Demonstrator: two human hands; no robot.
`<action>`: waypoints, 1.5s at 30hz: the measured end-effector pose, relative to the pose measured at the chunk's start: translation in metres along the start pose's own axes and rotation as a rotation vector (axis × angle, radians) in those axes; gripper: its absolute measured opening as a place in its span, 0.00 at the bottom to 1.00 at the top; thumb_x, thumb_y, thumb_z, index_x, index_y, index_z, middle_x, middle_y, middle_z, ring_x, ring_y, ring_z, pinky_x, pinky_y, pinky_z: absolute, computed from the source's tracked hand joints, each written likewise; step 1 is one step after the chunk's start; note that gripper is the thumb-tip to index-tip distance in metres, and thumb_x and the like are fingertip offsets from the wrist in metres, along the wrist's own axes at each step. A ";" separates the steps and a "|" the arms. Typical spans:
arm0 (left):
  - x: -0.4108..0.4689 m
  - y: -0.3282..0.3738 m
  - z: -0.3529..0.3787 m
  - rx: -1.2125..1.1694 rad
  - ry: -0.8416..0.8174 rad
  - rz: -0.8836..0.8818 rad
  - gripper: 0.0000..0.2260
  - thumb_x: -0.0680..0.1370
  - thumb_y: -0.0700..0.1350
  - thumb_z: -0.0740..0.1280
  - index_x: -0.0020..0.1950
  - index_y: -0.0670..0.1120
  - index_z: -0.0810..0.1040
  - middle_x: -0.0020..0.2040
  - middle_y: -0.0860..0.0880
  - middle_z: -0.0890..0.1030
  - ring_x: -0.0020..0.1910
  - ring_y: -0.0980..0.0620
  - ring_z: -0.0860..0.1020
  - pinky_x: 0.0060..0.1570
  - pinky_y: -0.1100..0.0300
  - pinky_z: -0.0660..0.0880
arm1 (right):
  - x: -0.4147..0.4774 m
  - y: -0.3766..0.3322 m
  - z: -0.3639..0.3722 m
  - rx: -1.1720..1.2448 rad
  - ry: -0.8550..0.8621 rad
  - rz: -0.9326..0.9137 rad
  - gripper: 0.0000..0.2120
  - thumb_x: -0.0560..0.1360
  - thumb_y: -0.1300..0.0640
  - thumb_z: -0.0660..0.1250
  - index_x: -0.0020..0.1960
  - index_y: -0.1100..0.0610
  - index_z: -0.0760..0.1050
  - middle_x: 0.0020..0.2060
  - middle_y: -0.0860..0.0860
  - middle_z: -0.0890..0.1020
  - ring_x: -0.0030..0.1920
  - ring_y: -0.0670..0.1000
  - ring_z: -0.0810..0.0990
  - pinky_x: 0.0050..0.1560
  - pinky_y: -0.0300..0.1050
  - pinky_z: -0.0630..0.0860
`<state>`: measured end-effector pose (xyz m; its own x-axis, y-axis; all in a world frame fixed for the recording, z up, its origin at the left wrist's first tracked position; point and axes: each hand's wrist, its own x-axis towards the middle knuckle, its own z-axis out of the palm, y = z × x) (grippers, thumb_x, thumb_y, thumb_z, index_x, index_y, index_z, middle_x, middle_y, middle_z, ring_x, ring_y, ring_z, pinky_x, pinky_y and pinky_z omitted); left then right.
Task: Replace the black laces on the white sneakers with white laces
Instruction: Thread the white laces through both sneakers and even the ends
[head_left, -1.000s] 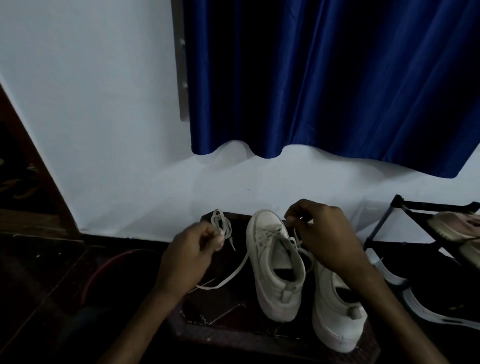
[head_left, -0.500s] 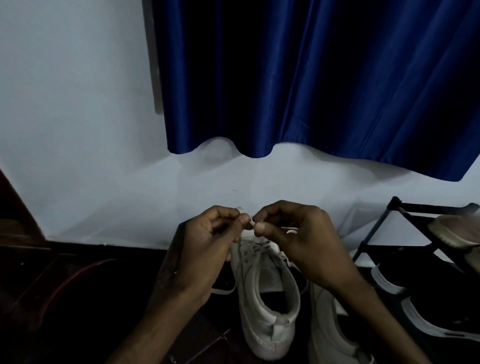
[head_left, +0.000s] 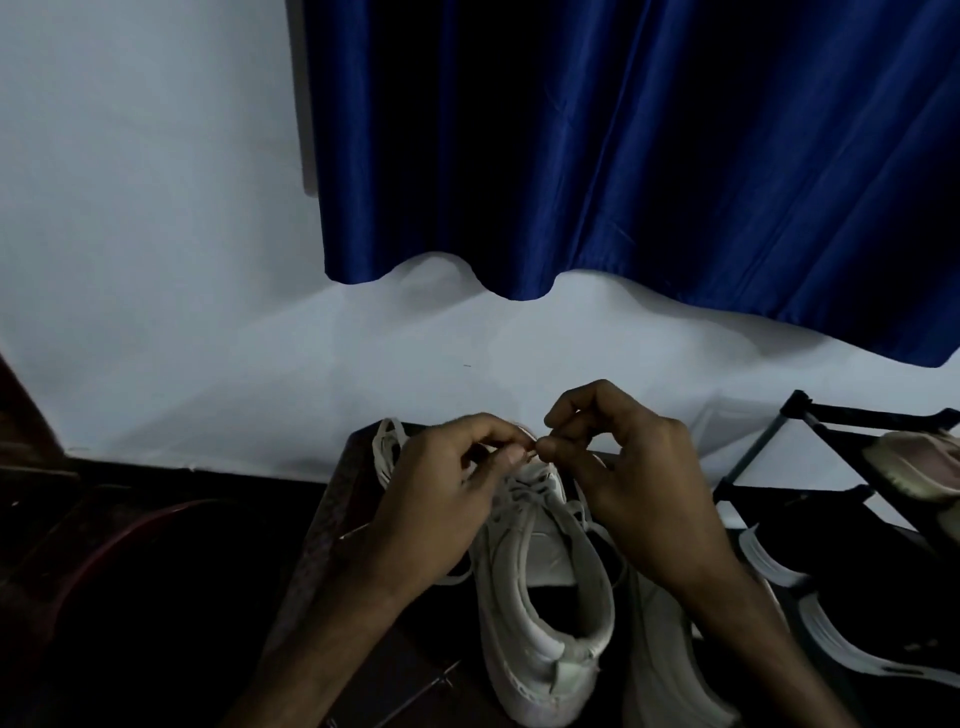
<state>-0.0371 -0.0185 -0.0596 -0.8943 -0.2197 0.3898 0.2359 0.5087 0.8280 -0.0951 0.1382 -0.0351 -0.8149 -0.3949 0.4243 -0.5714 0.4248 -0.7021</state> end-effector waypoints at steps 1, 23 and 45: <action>0.001 -0.002 0.001 -0.034 -0.020 -0.026 0.03 0.76 0.42 0.72 0.47 0.48 0.85 0.40 0.59 0.84 0.43 0.63 0.81 0.42 0.75 0.71 | -0.001 0.001 0.001 -0.010 0.012 0.003 0.09 0.72 0.62 0.75 0.47 0.52 0.78 0.35 0.45 0.83 0.35 0.45 0.82 0.37 0.37 0.78; -0.010 -0.014 0.019 0.009 -0.129 -0.022 0.04 0.71 0.54 0.74 0.40 0.55 0.84 0.40 0.60 0.79 0.36 0.64 0.77 0.37 0.68 0.70 | -0.024 0.002 -0.028 -0.394 -0.291 0.125 0.07 0.74 0.49 0.69 0.43 0.51 0.84 0.34 0.50 0.84 0.36 0.46 0.81 0.42 0.45 0.75; -0.006 0.006 0.032 0.390 -0.181 0.011 0.11 0.76 0.55 0.70 0.37 0.52 0.76 0.39 0.56 0.74 0.39 0.57 0.76 0.34 0.68 0.64 | -0.022 0.022 -0.033 -0.244 -0.344 0.128 0.06 0.76 0.53 0.69 0.42 0.51 0.84 0.32 0.46 0.82 0.34 0.45 0.80 0.39 0.39 0.75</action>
<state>-0.0428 0.0123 -0.0699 -0.9530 -0.0809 0.2920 0.1154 0.7943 0.5965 -0.0927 0.1829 -0.0405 -0.8244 -0.5573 0.0988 -0.5078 0.6513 -0.5638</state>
